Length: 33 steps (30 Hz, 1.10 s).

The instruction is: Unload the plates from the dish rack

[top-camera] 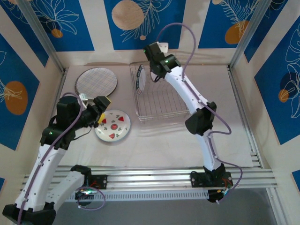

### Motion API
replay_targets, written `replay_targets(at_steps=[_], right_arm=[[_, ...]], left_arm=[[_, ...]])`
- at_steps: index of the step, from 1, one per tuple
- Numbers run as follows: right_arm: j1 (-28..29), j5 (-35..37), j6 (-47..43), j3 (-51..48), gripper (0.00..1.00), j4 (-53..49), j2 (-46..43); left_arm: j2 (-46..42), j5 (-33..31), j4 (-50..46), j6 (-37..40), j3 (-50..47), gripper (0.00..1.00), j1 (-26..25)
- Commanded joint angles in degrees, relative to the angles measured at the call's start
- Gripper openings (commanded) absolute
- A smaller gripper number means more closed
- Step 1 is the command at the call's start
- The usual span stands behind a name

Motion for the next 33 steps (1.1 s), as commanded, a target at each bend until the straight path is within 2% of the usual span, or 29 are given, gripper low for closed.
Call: replay_targets(at_steps=[1, 6, 11, 14, 22, 28, 33], right_arm=[[-1.5, 2.4, 0.0, -1.9, 0.0, 0.3, -8.1], [-3.1, -1.0, -0.9, -4.8, 0.0, -2.4, -15.4], [-6.5, -9.1, 0.3, -9.0, 0.0, -6.4, -23.7], [-9.8, -15.9, 1.7, -12.0, 0.0, -8.6, -28.9], [-17.1, -33.0, 4.0, -19.6, 0.0, -10.9, -38.9], [-22.3, -48.1, 7.2, -26.6, 0.0, -9.6, -43.9], [-24.2, -59.6, 9.7, -32.9, 0.0, -6.5, -46.7]], left_arm=[[1.5, 2.2, 5.6, -0.7, 1.7, 0.88, -2.1], [5.4, 1.9, 12.9, -1.8, 1.5, 0.88, -7.1], [10.4, 0.2, 20.9, -3.0, 1.8, 0.87, -13.6], [13.4, -0.2, 25.9, -3.9, 2.1, 0.86, -16.5], [21.6, 1.8, 35.4, -6.3, 3.6, 0.71, -21.0], [25.8, 2.3, 40.0, -7.9, 4.5, 0.7, -23.0], [28.0, 2.2, 42.1, -9.0, 5.1, 0.66, -24.2]])
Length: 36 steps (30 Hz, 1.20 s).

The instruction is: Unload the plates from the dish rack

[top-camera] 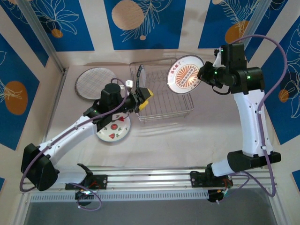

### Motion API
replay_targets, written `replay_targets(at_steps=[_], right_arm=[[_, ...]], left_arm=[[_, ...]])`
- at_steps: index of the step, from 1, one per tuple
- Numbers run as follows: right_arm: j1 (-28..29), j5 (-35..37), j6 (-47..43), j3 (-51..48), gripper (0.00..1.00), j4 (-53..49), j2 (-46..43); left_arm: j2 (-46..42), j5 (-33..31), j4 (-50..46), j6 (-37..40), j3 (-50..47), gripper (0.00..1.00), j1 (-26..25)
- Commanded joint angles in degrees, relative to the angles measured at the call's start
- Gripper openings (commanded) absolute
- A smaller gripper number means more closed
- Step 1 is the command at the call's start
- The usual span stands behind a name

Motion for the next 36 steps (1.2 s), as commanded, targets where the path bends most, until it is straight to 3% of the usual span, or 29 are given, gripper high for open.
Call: replay_targets(at_steps=[1, 7, 14, 20, 28, 33, 36], right_arm=[[-0.7, -14.5, 3.5, -3.4, 0.0, 4.9, -2.3], [-0.7, -23.3, 8.0, -13.1, 0.0, 10.9, -5.2], [0.3, -26.9, 9.1, -17.3, 0.0, 13.5, -5.8], [1.4, -30.2, 10.5, -20.7, 0.0, 16.6, -6.0], [1.9, -31.6, 11.0, -23.2, 0.0, 18.1, -5.9], [2.3, -31.6, 10.9, -23.9, 0.0, 18.1, -5.5], [2.5, -32.0, 10.6, -24.3, 0.04, 18.3, -5.5]], left_arm=[[1.2, 0.9, 4.9, -1.4, 2.1, 0.65, -1.2], [2.3, 0.6, 6.4, -2.1, 2.3, 0.62, -1.8], [1.9, 0.2, 6.5, -2.5, 1.8, 0.6, -2.1], [1.7, 0.1, 7.1, -3.1, 1.3, 0.48, -2.1], [0.5, -0.6, 7.4, -3.5, 0.2, 0.25, -2.2], [-0.3, -1.1, 7.8, -3.9, -0.7, 0.0, -2.1], [-0.7, -1.3, 8.7, -4.1, -1.2, 0.0, -2.2]])
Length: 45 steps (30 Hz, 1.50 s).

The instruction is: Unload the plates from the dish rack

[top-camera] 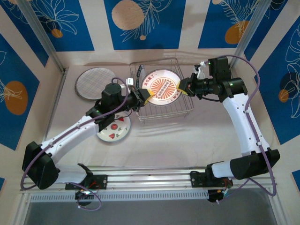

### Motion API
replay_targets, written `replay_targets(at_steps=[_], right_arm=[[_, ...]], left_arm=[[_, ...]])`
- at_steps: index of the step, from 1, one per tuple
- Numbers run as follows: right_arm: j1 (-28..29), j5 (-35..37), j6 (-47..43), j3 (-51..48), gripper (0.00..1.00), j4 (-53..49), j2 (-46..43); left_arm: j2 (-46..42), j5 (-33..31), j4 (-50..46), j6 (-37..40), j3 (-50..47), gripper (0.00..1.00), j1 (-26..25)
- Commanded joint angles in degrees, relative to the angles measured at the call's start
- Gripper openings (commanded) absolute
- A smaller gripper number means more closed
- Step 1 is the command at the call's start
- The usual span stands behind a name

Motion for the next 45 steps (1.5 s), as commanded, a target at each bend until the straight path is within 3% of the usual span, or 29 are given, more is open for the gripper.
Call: replay_targets(at_steps=[1, 6, 9, 15, 26, 34, 39, 45], right_arm=[[0.7, -3.4, 1.3, -0.8, 0.1, 0.4, -1.0], [1.5, 0.7, -0.6, 0.4, 0.43, -1.9, -1.2], [2.5, 5.0, -1.8, 0.7, 0.52, -1.3, -2.9], [6.3, 11.7, -5.9, -0.9, 0.55, 3.5, -6.6], [21.6, 24.4, -20.3, -12.4, 0.57, 25.3, -15.9], [30.3, 27.8, -32.4, -14.7, 0.59, 31.1, -15.7], [32.3, 26.6, -34.5, -16.4, 0.6, 33.4, -15.4], [32.8, 24.9, -34.6, -16.4, 0.6, 33.3, -14.5]], left_arm=[[-1.5, 0.5, 3.4, 2.7, -1.5, 0.0, -0.9], [-3.4, -1.5, 7.8, 0.0, -4.2, 0.0, -0.8], [-5.6, -2.6, 7.6, -0.5, -5.4, 0.0, 0.1], [-12.3, -3.0, 3.2, -0.9, -9.1, 0.0, 4.2], [-33.0, -5.9, -14.3, 0.0, -20.1, 0.0, 16.0], [-47.6, -15.7, -29.9, 0.2, -27.1, 0.0, 16.7], [-52.9, -19.2, -37.5, 0.7, -30.4, 0.0, 16.7], [-55.4, -22.0, -37.8, -0.4, -35.9, 0.0, 16.6]])
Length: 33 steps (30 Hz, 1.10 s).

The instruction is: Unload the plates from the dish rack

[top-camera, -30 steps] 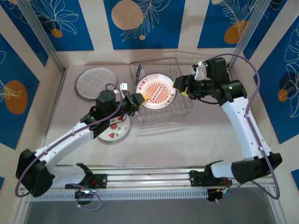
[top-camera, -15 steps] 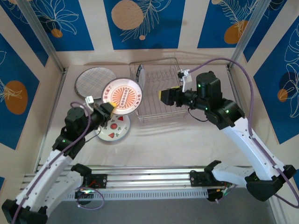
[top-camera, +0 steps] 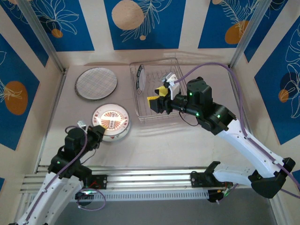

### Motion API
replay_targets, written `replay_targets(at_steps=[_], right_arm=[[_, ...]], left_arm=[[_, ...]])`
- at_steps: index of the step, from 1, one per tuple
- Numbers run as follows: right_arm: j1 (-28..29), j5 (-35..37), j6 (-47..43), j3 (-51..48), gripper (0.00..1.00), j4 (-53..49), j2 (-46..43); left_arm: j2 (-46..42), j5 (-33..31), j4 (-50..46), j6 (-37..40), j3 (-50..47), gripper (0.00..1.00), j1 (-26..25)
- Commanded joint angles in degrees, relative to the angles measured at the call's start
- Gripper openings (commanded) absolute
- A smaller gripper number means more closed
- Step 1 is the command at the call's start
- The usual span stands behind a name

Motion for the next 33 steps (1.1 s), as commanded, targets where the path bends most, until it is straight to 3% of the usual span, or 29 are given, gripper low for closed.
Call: replay_targets(at_steps=[1, 23, 33], right_arm=[[0.5, -1.3, -1.6, -0.3, 0.6, 2.2, 0.2], [1.2, -1.9, -0.9, 0.7, 0.6, -0.7, 0.5], [1.3, -7.4, -0.6, -0.1, 0.6, 1.0, 0.3]], left_arm=[[-0.7, -3.9, 0.0, -0.7, -2.8, 0.0, 0.5], [14.2, -6.7, 20.0, -3.2, -13.7, 0.0, 0.5], [15.6, -8.0, 21.6, -5.1, -15.7, 0.0, 0.6]])
